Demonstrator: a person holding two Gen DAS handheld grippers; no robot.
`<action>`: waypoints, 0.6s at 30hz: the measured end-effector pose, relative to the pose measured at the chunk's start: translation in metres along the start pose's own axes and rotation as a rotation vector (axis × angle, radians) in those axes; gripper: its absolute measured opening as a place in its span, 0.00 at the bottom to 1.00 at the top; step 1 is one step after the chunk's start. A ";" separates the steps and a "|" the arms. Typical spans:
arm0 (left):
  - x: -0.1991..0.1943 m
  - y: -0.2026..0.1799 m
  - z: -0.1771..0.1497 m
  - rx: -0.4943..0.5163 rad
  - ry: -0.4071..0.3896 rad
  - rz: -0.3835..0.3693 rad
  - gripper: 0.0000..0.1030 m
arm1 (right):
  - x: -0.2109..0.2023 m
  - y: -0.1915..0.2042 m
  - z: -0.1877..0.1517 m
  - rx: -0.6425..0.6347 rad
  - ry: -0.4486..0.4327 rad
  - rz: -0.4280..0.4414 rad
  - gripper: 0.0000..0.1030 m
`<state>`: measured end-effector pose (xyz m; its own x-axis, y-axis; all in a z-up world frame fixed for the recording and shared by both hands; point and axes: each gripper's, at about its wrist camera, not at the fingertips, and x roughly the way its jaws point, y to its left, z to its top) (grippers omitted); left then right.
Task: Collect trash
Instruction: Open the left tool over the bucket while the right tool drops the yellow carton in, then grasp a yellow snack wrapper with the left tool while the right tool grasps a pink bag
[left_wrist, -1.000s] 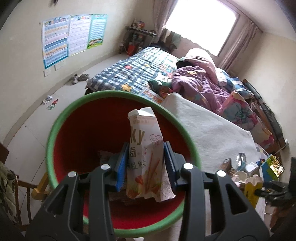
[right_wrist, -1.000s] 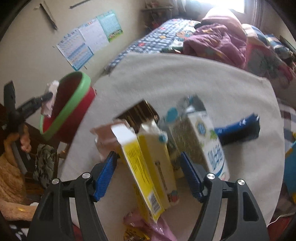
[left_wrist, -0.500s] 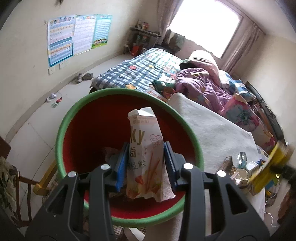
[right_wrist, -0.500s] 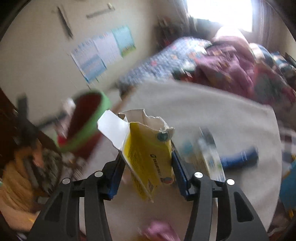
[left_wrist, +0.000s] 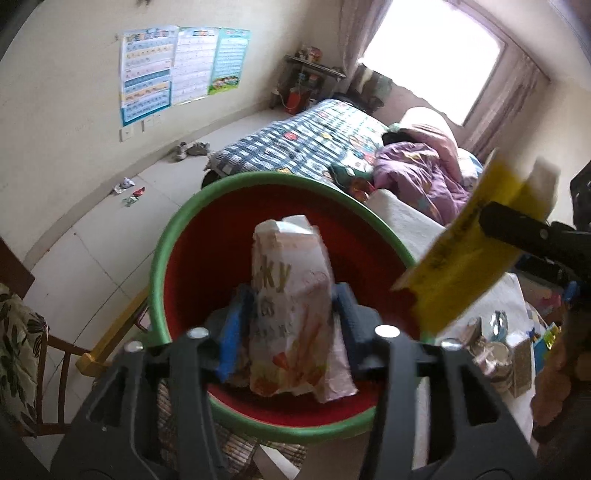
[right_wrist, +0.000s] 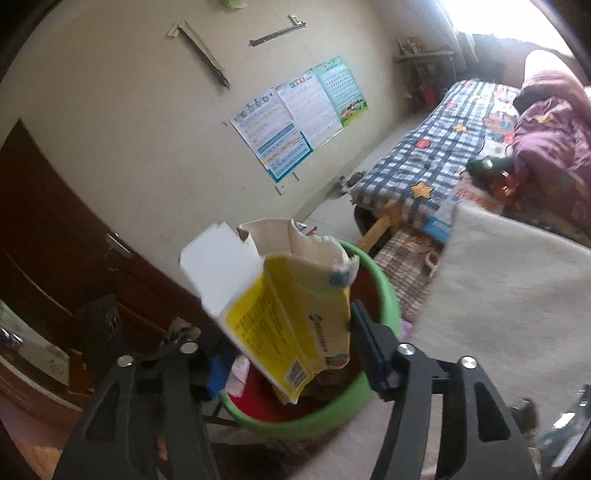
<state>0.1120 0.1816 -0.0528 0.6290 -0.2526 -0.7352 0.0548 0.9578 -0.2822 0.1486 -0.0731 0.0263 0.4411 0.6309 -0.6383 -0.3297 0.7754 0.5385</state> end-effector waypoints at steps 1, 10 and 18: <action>-0.001 0.002 -0.001 -0.019 -0.011 -0.005 0.55 | 0.000 -0.001 -0.001 0.018 0.001 0.004 0.68; -0.005 -0.009 -0.005 0.006 -0.009 -0.011 0.55 | -0.042 -0.012 -0.010 0.035 -0.043 -0.021 0.68; -0.012 -0.046 -0.016 0.075 -0.004 -0.049 0.55 | -0.113 -0.038 -0.039 0.006 -0.106 -0.166 0.70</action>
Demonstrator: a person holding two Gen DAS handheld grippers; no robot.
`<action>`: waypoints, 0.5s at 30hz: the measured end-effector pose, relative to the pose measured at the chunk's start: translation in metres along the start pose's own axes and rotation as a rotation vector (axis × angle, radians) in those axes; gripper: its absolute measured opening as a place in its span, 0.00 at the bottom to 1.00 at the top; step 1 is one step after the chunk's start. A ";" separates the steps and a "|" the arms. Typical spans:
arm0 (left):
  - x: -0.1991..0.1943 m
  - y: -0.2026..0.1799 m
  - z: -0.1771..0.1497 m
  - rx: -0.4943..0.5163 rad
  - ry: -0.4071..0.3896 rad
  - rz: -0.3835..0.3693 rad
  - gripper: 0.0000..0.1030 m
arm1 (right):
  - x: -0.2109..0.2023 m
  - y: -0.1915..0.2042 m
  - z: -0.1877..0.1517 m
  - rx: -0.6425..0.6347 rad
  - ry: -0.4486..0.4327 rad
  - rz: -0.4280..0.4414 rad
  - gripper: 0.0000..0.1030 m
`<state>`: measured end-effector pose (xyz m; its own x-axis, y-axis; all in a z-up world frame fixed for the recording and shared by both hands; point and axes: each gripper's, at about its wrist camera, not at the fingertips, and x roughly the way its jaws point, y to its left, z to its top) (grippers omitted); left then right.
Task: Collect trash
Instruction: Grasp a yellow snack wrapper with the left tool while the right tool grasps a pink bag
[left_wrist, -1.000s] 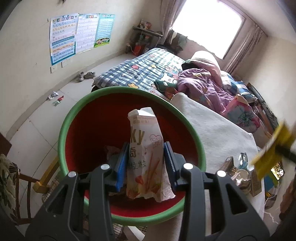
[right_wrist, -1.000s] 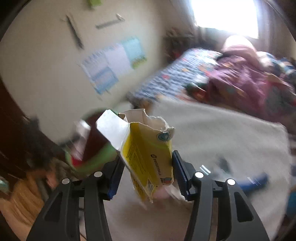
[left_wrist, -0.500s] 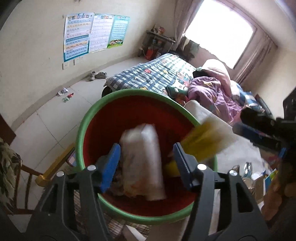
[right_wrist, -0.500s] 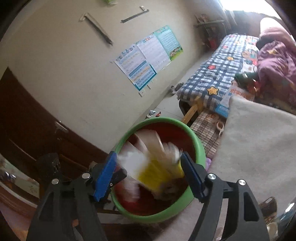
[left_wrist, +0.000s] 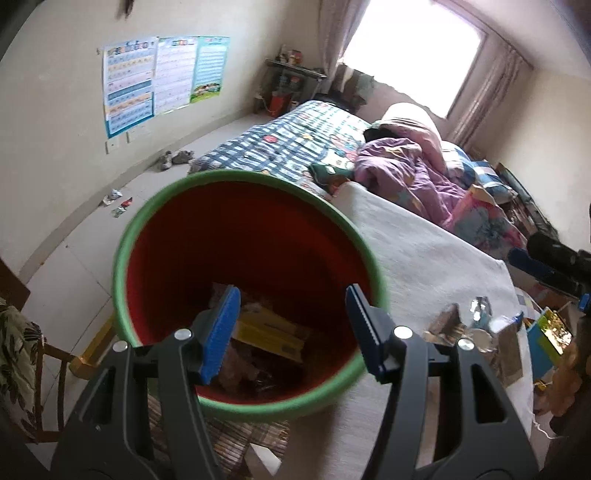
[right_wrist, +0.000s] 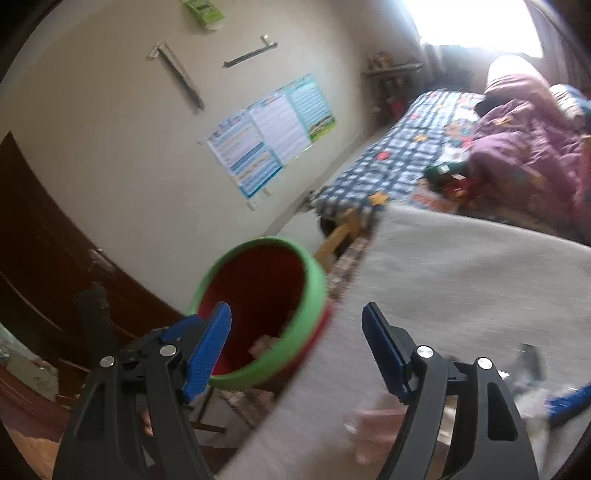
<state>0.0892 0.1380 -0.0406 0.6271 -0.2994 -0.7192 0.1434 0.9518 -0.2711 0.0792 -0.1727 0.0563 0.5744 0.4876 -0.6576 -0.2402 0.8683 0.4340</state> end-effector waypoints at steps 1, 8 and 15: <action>-0.001 -0.005 -0.003 0.003 0.004 -0.010 0.55 | -0.008 -0.006 -0.003 0.006 -0.008 -0.013 0.70; 0.003 -0.056 -0.033 0.064 0.077 -0.101 0.55 | -0.057 -0.047 -0.041 0.027 0.024 -0.089 0.78; 0.001 -0.129 -0.076 0.226 0.183 -0.211 0.56 | -0.080 -0.079 -0.112 0.061 0.169 -0.108 0.78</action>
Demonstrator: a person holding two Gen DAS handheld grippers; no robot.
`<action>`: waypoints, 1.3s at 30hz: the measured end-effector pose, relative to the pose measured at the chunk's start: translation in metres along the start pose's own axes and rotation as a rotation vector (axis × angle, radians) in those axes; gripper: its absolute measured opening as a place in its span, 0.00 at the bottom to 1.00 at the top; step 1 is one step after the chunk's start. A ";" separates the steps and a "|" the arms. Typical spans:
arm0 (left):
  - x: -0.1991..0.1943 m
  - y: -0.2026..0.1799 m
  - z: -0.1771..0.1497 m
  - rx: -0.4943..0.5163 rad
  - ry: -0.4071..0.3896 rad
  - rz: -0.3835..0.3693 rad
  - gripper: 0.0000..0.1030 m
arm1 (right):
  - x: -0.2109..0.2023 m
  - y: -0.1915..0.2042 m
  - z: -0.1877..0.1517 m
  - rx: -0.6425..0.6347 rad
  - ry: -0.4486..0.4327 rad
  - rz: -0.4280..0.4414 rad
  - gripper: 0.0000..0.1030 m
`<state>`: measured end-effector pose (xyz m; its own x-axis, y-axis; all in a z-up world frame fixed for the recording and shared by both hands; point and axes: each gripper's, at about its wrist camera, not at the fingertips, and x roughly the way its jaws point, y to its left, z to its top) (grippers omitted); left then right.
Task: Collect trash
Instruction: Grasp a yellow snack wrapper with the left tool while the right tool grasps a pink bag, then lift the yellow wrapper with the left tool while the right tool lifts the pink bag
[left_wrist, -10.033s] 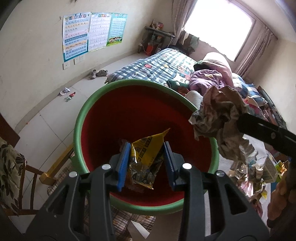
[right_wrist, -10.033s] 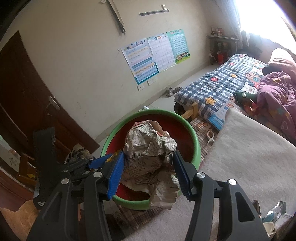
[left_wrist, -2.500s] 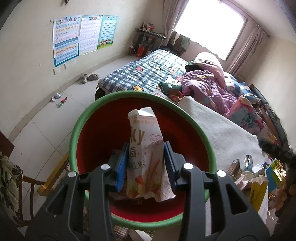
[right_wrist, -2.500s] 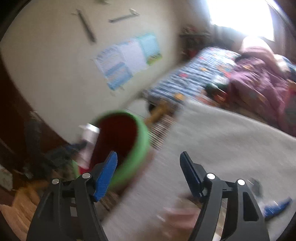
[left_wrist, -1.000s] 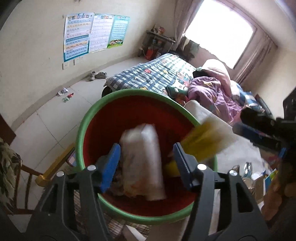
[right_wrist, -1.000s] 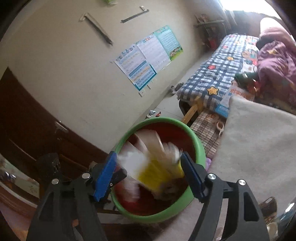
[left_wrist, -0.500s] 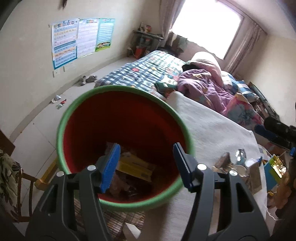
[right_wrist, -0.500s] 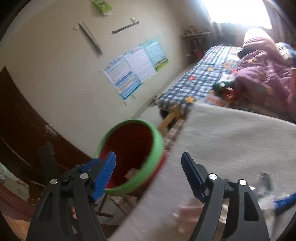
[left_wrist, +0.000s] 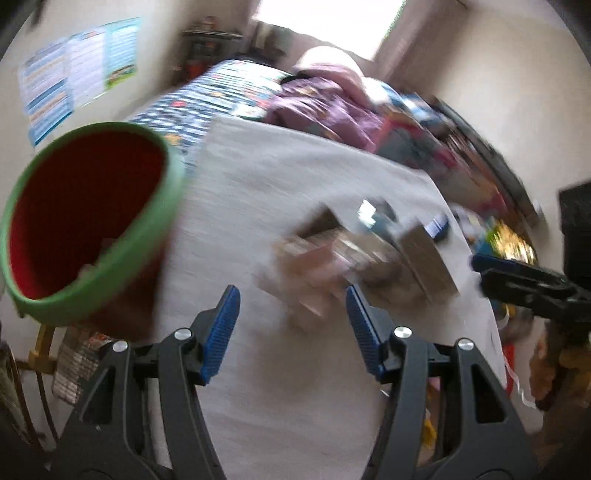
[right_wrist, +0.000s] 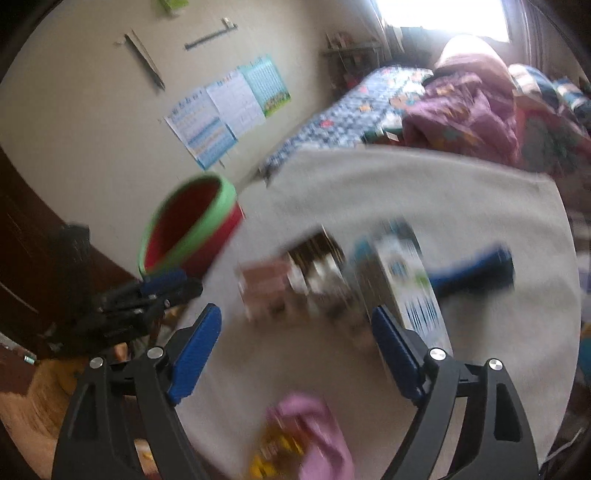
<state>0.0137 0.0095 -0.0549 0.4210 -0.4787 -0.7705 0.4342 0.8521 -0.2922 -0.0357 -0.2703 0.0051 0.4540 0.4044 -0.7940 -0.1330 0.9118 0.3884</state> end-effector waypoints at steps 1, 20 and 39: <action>0.002 -0.012 -0.006 0.037 0.013 -0.003 0.56 | 0.001 -0.005 -0.012 0.012 0.028 0.004 0.78; -0.001 -0.066 -0.059 -0.015 0.074 -0.047 0.59 | -0.012 -0.022 -0.053 0.010 0.011 -0.003 0.44; 0.033 -0.114 -0.086 0.072 0.200 -0.052 0.17 | -0.038 -0.035 -0.032 0.048 -0.087 0.052 0.45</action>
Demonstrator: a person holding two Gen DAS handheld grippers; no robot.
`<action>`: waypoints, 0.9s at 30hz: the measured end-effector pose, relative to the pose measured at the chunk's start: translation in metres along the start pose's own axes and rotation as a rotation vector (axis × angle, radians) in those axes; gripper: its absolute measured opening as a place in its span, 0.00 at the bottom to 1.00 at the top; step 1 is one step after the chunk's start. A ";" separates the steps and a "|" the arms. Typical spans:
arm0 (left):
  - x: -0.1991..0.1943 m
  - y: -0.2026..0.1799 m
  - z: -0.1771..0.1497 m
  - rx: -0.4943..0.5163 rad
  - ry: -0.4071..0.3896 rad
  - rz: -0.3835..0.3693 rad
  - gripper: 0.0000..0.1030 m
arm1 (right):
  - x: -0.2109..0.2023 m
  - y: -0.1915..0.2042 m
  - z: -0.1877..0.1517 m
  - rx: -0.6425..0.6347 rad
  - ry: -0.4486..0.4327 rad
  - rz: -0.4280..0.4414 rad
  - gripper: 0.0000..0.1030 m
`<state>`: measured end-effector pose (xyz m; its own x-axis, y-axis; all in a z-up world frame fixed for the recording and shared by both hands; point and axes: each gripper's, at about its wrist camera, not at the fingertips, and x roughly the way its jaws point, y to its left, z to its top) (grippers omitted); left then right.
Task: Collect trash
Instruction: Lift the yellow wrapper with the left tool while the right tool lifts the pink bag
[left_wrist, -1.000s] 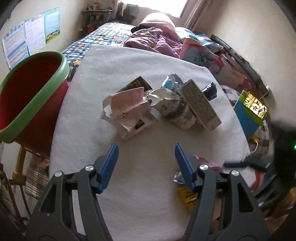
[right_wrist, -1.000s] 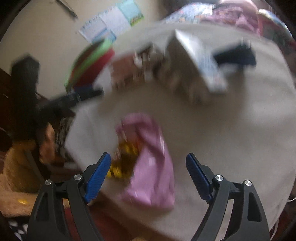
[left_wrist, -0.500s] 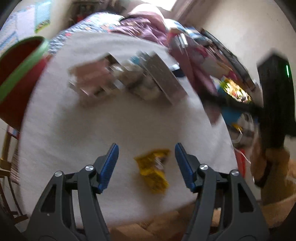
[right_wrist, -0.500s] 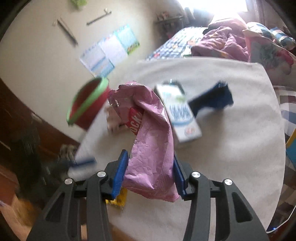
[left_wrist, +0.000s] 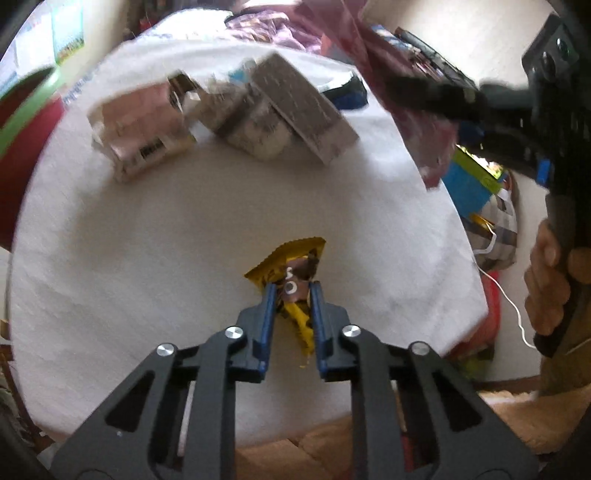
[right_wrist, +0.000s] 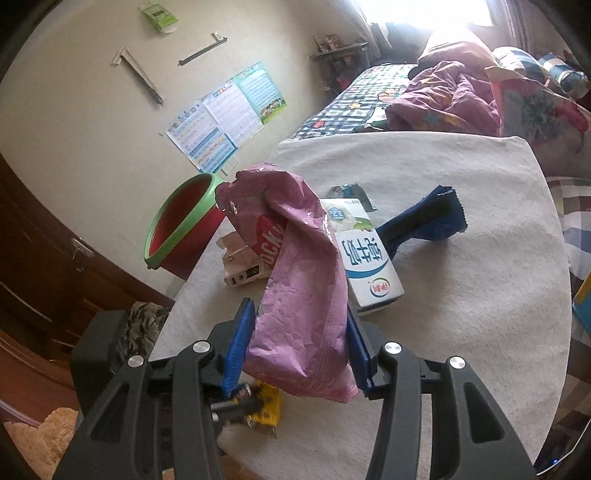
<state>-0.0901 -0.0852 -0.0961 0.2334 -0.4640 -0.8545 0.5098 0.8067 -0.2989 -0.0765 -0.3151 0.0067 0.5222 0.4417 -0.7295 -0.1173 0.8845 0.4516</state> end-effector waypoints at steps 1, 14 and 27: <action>-0.003 0.001 0.004 -0.002 -0.020 0.020 0.17 | 0.000 -0.001 0.000 0.001 -0.002 0.000 0.45; -0.001 0.043 0.026 -0.138 -0.090 0.101 0.23 | 0.006 -0.004 0.001 0.014 0.004 0.005 0.45; 0.001 0.041 0.029 -0.082 -0.064 0.092 0.14 | 0.023 0.015 0.010 -0.011 0.021 0.031 0.45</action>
<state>-0.0445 -0.0629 -0.0970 0.3295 -0.4074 -0.8517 0.4148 0.8729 -0.2570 -0.0576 -0.2929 0.0023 0.5008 0.4715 -0.7259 -0.1420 0.8720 0.4684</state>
